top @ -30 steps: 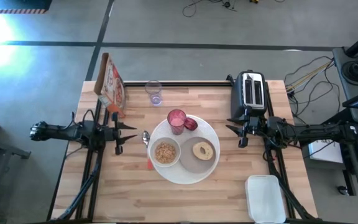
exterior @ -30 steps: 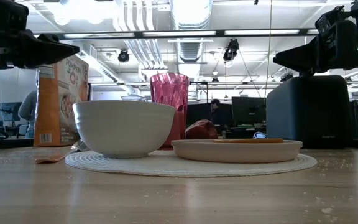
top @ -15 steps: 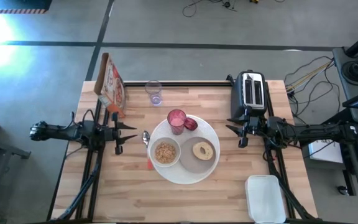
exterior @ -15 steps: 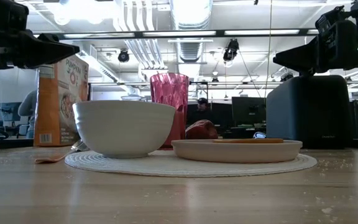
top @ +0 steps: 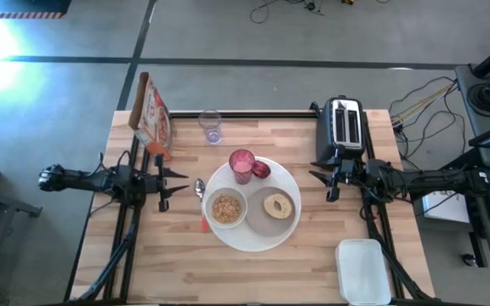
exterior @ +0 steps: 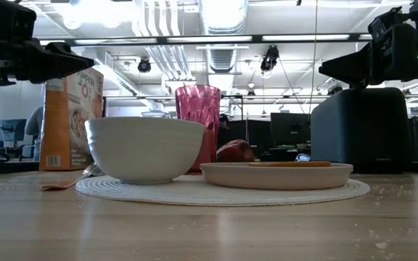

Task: Arrange a breakfast setting
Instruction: Return to Home Position

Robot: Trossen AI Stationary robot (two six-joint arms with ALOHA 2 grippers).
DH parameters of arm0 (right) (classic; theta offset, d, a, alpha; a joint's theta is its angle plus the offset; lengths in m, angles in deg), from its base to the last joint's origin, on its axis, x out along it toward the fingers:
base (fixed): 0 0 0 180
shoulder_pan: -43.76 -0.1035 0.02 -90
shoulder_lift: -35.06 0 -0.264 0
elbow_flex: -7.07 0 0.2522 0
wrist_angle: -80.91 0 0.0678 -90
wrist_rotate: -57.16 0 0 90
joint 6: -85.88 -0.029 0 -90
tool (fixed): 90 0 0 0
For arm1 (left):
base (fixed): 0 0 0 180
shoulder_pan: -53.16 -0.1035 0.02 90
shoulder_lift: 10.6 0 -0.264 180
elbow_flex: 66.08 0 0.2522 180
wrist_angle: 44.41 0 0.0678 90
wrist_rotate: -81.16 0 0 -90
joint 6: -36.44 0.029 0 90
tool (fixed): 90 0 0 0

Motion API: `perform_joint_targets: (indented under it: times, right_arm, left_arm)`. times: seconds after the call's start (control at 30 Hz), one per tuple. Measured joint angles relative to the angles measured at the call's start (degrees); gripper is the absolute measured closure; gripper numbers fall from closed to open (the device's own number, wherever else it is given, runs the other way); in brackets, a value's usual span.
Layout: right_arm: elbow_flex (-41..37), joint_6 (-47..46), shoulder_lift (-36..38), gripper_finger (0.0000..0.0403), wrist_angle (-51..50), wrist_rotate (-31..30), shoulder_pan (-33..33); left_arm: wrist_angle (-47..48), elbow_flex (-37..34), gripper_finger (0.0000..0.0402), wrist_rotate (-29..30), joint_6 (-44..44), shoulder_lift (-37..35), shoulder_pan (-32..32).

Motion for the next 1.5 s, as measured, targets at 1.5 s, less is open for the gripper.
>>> perform_joint_targets:
  times: [1.5]
  right_arm:
    - [0.0, 0.0, 9.4, 0.0284, -0.2, -0.3, 0.1]
  left_arm:
    - [-0.1, 0.0, 0.0290, 0.0, 0.0, 3.0, 0.0]
